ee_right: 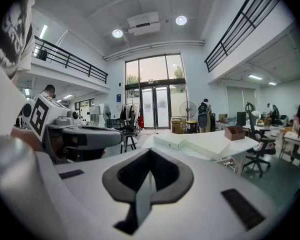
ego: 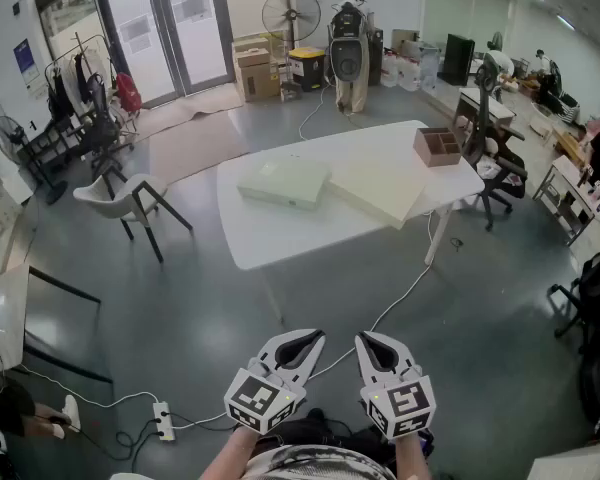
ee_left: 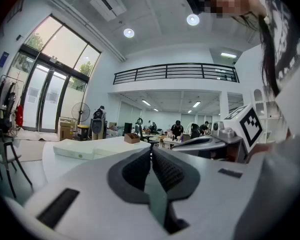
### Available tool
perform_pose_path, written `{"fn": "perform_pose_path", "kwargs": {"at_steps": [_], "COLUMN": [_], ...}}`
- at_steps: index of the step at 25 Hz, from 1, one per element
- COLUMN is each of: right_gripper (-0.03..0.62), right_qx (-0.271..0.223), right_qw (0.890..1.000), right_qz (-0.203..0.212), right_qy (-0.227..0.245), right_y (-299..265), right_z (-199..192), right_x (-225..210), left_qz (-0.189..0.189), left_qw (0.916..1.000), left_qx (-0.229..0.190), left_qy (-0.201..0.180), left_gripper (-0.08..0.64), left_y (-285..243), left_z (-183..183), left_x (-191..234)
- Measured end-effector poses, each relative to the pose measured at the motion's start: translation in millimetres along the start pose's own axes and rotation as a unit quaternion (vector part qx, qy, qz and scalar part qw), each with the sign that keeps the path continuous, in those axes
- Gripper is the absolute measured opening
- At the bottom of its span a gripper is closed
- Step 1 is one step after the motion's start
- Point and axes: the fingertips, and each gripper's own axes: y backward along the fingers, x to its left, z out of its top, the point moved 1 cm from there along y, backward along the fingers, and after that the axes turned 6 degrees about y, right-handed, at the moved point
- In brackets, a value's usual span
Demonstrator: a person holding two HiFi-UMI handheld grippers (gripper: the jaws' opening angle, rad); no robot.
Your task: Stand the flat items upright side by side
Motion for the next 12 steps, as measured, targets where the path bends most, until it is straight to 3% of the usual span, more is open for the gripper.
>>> {"fn": "perform_pose_path", "kwargs": {"at_steps": [12], "right_gripper": [0.001], "right_qx": [0.001], "right_qw": [0.999], "right_qz": [-0.034], "right_qy": [-0.008], "right_y": [-5.3], "right_z": [-7.7], "right_x": [-6.5], "left_qz": [-0.015], "left_qw": [0.9997], "left_qx": [0.011], "left_qy": [0.018], "left_gripper": [0.020], "left_y": [-8.6], "left_z": [-11.8], "left_x": [13.0]}}
